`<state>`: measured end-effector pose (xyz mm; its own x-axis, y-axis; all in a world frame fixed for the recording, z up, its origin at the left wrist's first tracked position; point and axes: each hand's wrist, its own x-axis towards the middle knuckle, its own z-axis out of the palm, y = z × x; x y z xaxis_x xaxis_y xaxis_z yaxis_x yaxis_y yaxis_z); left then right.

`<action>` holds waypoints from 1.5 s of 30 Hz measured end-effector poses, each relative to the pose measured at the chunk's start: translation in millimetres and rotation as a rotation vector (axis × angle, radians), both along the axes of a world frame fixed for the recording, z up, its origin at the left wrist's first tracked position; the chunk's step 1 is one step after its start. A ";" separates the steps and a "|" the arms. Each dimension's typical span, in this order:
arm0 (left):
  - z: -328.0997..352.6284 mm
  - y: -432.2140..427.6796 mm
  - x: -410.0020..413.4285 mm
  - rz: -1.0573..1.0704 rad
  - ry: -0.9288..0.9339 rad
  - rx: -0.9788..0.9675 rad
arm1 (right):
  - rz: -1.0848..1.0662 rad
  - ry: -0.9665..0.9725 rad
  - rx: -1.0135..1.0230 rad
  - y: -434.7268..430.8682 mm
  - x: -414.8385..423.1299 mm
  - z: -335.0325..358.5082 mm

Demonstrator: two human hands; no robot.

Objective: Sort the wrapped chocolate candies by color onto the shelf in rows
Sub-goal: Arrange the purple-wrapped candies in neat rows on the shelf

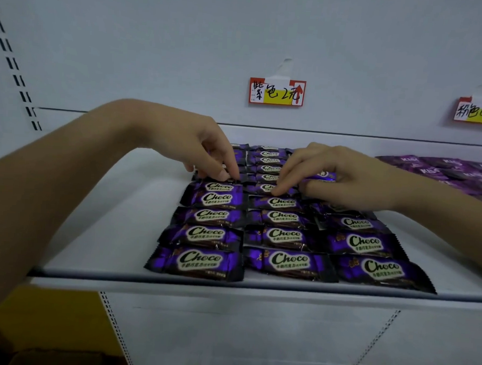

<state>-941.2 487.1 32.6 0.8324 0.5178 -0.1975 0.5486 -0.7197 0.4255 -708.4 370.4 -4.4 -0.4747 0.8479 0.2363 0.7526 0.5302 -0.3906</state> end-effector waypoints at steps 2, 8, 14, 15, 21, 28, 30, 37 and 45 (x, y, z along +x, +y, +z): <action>0.1 0.1 0.2 -0.007 0.006 0.014 | -0.006 -0.001 0.009 -0.1 -0.3 0.2; -0.3 0.4 0.4 -0.033 -0.018 0.043 | -0.005 -0.050 0.004 -0.9 0.5 -0.9; -0.4 -9.4 5.9 -0.068 -0.062 0.033 | 0.030 0.043 -0.013 -2.9 -2.1 3.2; -0.7 -10.1 6.4 -0.071 -0.057 0.032 | 0.041 0.071 -0.034 -4.3 -2.8 4.4; -2.0 -11.6 6.4 -0.075 -0.033 0.016 | 0.057 0.011 -0.079 -6.8 -2.6 3.3; -4.0 -11.5 7.8 -0.070 -0.033 0.001 | 0.064 0.034 -0.083 -6.8 -2.6 3.4; -4.4 -11.2 8.0 -0.069 -0.026 -0.007 | 0.064 0.046 -0.077 -6.5 -2.5 2.5; -4.3 -9.4 7.6 -0.060 -0.024 -0.001 | 0.061 0.016 -0.067 -6.0 -3.6 1.8; -4.5 -8.7 7.6 -0.054 -0.020 -0.001 | 0.007 -0.039 -0.014 -4.1 -0.7 0.5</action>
<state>-933.5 478.4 28.1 0.8629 0.4718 -0.1811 0.5003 -0.7475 0.4370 -709.1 366.3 -3.9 -0.4890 0.8477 0.2056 0.7636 0.5300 -0.3689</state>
